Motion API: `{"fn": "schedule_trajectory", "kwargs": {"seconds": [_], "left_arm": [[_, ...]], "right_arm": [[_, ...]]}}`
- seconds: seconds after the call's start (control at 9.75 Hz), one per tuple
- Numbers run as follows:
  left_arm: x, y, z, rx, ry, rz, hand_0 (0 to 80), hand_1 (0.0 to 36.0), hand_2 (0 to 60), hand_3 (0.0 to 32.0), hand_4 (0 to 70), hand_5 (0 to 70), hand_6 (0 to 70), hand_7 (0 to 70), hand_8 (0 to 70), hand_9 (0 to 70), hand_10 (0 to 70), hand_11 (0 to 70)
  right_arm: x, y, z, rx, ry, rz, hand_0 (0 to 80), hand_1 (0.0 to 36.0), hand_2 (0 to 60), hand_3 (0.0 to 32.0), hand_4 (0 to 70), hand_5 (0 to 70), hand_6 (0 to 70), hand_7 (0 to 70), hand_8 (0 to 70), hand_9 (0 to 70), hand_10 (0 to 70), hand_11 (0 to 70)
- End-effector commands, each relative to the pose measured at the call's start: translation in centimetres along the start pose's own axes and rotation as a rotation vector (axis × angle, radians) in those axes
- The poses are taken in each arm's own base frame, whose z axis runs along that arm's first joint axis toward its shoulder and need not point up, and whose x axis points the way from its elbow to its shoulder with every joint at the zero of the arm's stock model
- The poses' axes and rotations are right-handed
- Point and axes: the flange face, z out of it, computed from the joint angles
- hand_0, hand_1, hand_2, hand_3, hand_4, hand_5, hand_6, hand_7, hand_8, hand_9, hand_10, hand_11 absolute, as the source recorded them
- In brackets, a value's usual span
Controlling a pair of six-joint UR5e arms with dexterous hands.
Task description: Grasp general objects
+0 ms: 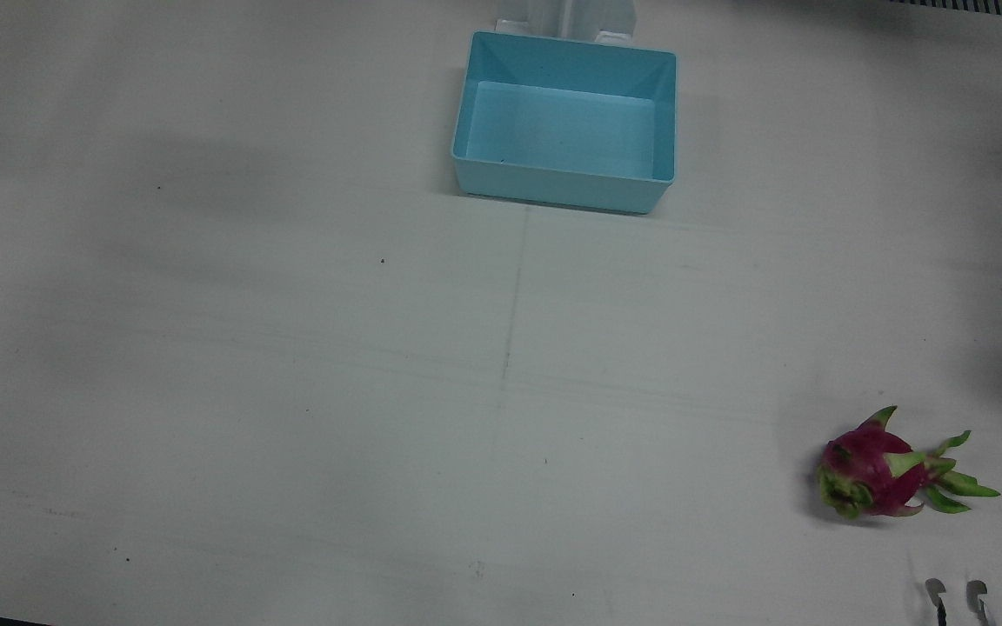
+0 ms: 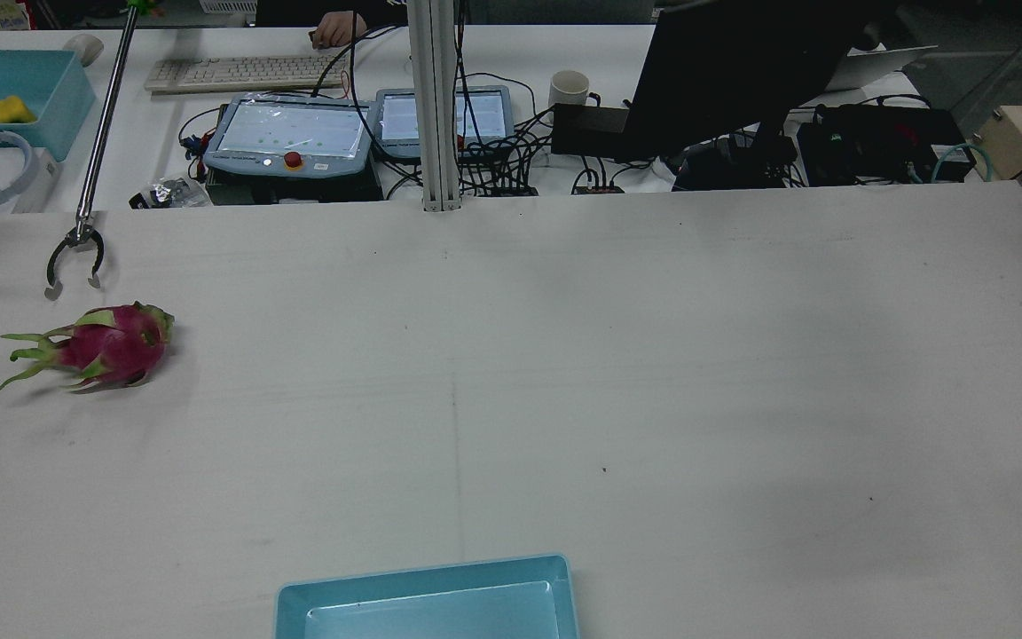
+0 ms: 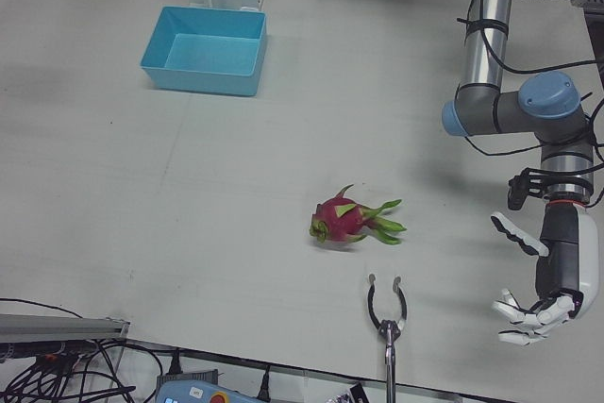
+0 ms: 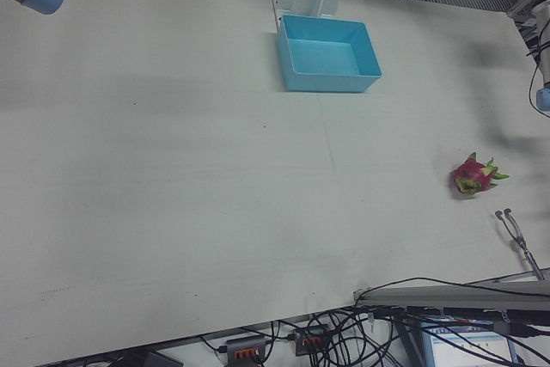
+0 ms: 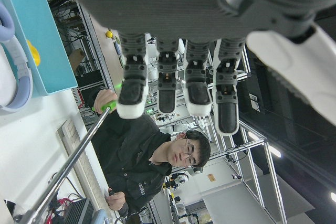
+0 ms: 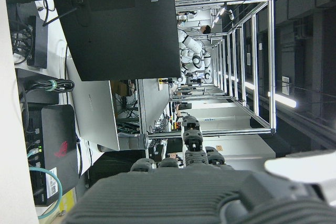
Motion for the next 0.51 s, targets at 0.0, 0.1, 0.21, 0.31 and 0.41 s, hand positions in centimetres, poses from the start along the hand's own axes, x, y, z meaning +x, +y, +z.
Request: {"fn": "schedule_trajectory", "kwargs": {"seconds": [0.0, 0.1, 0.21, 0.31, 0.41], "left_arm": [[1.2, 2.7, 1.5, -0.094, 0.041, -0.007, 48.4, 2.0, 0.0, 0.0, 31.6, 32.4, 41.7, 58.8, 26.8, 28.3, 43.6, 61.3], [1.7, 5.3, 2.4, -0.144, 0.054, -0.008, 48.7, 2.0, 0.0, 0.0, 30.4, 30.8, 40.4, 56.9, 25.7, 26.9, 43.4, 61.0], [2.5, 8.1, 2.7, -0.18, 0.051, 0.029, 49.3, 3.6, 0.0, 0.0, 29.7, 30.5, 39.3, 55.1, 25.2, 24.9, 41.9, 59.0], [3.0, 9.7, 1.0, -0.202, 0.04, 0.136, 51.1, 6.7, 0.0, 0.0, 28.7, 29.4, 37.0, 51.3, 24.1, 21.3, 38.9, 55.0], [3.3, 10.5, -0.9, -0.206, 0.04, 0.239, 51.1, 6.8, 0.0, 0.0, 27.0, 26.9, 35.4, 48.9, 24.0, 19.9, 38.3, 54.3]], "right_arm": [[0.0, 0.2, 0.0, -0.003, 0.0, -0.002, 0.0, 0.0, 0.0, 0.0, 0.0, 0.0, 0.0, 0.0, 0.0, 0.0, 0.0, 0.0], [0.0, 0.2, 0.0, -0.003, 0.0, -0.002, 0.0, 0.0, 0.0, 0.0, 0.0, 0.0, 0.0, 0.0, 0.0, 0.0, 0.0, 0.0], [0.0, 0.2, 0.0, -0.005, 0.0, -0.002, 0.0, 0.0, 0.0, 0.0, 0.0, 0.0, 0.0, 0.0, 0.0, 0.0, 0.0, 0.0], [-0.1, 0.4, 0.0, -0.008, -0.001, -0.003, 0.0, 0.0, 0.0, 0.0, 0.0, 0.0, 0.0, 0.0, 0.0, 0.0, 0.0, 0.0], [0.0, 0.5, 0.0, -0.009, 0.001, -0.003, 0.0, 0.0, 0.0, 0.0, 0.0, 0.0, 0.0, 0.0, 0.0, 0.0, 0.0, 0.0]]}}
